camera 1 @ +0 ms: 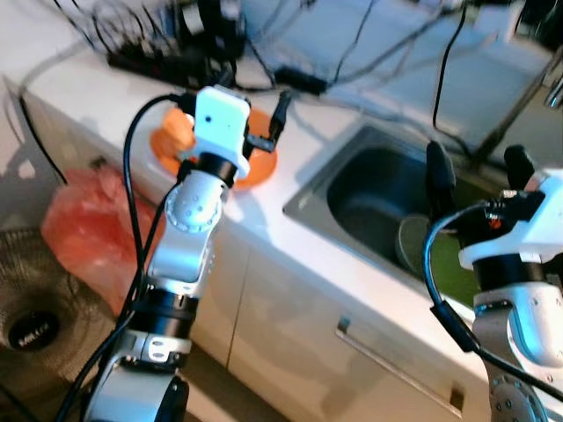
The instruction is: Kitchen organization
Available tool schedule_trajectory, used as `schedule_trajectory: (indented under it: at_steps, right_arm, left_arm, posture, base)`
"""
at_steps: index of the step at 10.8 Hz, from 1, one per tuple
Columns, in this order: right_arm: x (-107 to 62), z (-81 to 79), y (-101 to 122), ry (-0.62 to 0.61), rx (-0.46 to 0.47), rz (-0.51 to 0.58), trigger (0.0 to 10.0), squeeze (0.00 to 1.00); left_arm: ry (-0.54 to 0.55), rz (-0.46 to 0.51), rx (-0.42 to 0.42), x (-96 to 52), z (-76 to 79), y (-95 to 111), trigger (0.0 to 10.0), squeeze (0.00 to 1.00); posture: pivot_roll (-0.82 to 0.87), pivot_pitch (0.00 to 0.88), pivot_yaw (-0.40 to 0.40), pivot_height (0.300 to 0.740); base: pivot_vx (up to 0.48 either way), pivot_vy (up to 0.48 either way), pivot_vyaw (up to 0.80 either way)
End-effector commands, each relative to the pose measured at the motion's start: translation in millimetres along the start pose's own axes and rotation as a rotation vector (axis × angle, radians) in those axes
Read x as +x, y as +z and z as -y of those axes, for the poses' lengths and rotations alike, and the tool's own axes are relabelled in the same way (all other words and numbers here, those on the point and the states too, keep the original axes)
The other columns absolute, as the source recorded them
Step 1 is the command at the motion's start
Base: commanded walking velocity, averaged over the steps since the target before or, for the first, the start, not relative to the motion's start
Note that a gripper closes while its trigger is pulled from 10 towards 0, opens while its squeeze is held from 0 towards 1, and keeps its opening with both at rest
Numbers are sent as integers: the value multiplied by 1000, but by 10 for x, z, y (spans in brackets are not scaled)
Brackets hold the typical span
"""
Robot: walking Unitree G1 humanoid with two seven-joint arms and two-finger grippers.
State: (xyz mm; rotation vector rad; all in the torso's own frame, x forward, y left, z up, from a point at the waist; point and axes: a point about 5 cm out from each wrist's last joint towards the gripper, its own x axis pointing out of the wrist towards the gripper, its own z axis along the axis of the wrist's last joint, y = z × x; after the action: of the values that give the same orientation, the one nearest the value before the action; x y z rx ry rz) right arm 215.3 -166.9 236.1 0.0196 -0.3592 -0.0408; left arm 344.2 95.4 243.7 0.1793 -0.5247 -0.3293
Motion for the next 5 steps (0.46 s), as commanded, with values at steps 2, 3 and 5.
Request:
schedule_trajectory:
  at_steps: [2, 3, 5]
  right_arm:
    - [-6, 33, 0, -25, -13, -3, 10000, 0]
    - [-5, 32, -4, -26, -13, -4, 10000, 0]
    - [-4, 32, -8, -25, -14, -4, 10000, 0]
  left_arm:
    - [-29, 11, -5, 22, 52, 47, 10000, 0]
    - [-30, 11, -4, 22, 51, 47, 10000, 0]
    - [-36, 33, -8, 15, 68, 72, 10000, 0]
  posture:
    - [180, 0, -149, 740]
    - [180, 0, -148, 740]
    - [180, 0, -148, 740]
  base:
    - [472, 0, 0]
    - [472, 0, 0]
    - [236, 0, 0]
